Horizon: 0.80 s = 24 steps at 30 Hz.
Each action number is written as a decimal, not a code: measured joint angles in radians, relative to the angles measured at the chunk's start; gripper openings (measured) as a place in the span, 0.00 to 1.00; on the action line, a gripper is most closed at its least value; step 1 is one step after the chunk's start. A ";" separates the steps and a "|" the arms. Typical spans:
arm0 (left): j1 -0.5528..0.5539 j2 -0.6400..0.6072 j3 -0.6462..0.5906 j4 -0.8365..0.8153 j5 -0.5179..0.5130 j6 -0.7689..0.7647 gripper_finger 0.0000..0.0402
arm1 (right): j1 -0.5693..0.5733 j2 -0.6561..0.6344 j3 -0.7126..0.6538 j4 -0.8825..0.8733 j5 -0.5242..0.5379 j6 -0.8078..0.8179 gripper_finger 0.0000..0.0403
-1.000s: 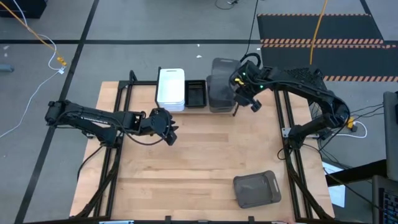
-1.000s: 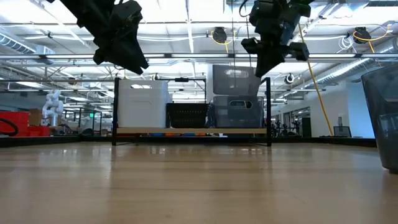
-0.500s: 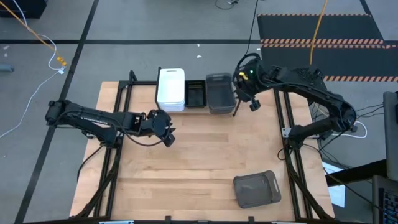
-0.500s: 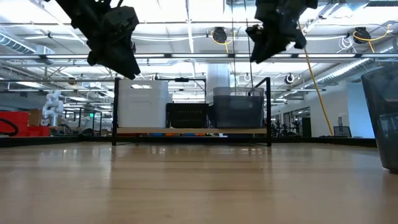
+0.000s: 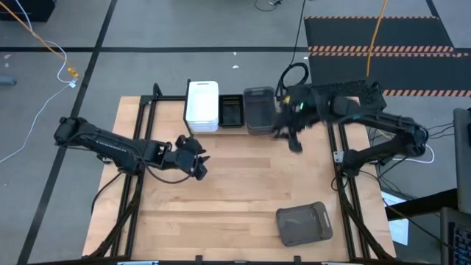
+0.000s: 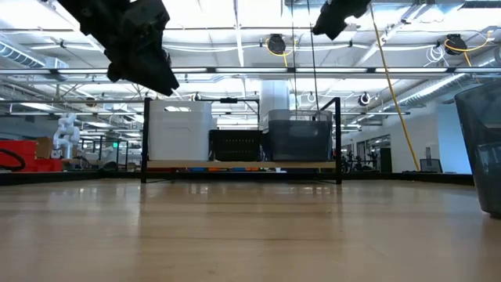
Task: Stack baskets on shelf by color
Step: Stack the gray bin on top of the other gray bin on the shelf
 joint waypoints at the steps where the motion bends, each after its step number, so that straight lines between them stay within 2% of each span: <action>1: -0.005 0.000 -0.012 0.027 0.000 0.008 0.36 | 0.053 0.001 -0.006 -0.015 0.024 0.007 0.24; 7: -0.035 0.000 -0.125 0.330 0.012 0.136 0.36 | 0.375 0.000 -0.071 -0.024 0.217 0.096 0.24; 11: -0.052 0.032 -0.221 0.593 0.069 0.208 0.36 | 0.534 -0.001 -0.122 -0.091 0.265 0.199 0.24; 14: -0.067 0.071 -0.265 0.756 0.111 0.230 0.36 | 0.653 0.001 -0.173 -0.170 0.276 0.207 0.24; 21: -0.101 0.152 -0.285 0.848 0.117 0.209 0.36 | 0.928 0.001 -0.253 -0.323 0.284 0.309 0.24; 24: -0.103 0.183 -0.286 0.883 0.112 0.204 0.36 | 1.014 -0.001 -0.254 -0.341 0.288 0.287 0.24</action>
